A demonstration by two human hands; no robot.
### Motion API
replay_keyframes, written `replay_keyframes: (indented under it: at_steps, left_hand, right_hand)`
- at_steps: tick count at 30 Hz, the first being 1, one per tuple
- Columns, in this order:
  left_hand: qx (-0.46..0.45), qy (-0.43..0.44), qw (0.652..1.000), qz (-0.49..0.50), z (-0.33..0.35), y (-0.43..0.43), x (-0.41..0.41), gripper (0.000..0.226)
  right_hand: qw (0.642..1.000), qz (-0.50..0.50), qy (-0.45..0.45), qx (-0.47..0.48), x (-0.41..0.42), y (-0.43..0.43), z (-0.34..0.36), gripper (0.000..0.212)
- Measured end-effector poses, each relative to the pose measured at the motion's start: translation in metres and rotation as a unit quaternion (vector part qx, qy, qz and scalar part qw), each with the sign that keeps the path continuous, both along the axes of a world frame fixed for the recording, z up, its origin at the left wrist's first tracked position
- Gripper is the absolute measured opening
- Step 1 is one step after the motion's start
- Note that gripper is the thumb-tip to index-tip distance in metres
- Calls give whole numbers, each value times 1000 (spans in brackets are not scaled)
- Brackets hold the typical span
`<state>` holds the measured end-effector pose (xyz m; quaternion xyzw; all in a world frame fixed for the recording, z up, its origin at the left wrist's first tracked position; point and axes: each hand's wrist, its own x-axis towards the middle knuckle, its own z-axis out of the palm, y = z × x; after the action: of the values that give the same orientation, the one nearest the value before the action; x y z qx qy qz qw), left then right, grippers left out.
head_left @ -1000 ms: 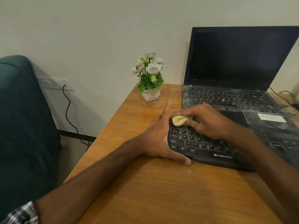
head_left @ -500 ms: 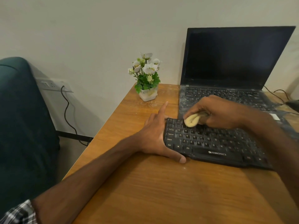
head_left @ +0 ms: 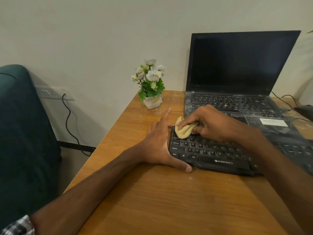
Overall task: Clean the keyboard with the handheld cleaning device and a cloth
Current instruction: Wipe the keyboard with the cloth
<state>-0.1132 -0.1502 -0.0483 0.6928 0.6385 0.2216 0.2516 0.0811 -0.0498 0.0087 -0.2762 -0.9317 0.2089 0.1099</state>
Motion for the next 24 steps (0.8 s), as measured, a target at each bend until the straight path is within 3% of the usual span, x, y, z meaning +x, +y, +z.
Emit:
replay_keyframes:
  at_steps: [7,11,14,24]
  left_hand:
    - [-3,11,1000,-2,1,1,0,163]
    - [-6,19,1000,-8,3,0,2,162]
    - [-11,25,1000,-10,4,-1,2,163]
    - [-1,26,1000,-1,3,-1,1,157]
  right_hand:
    - [997,-3,-81,-8,28,11,23,39]
    - [999,-21,21,17,4,0,10,38]
    - [1000,12,20,9,-12,-9,-8,48]
    - [992,-4,-47,-118,39,25,8,33]
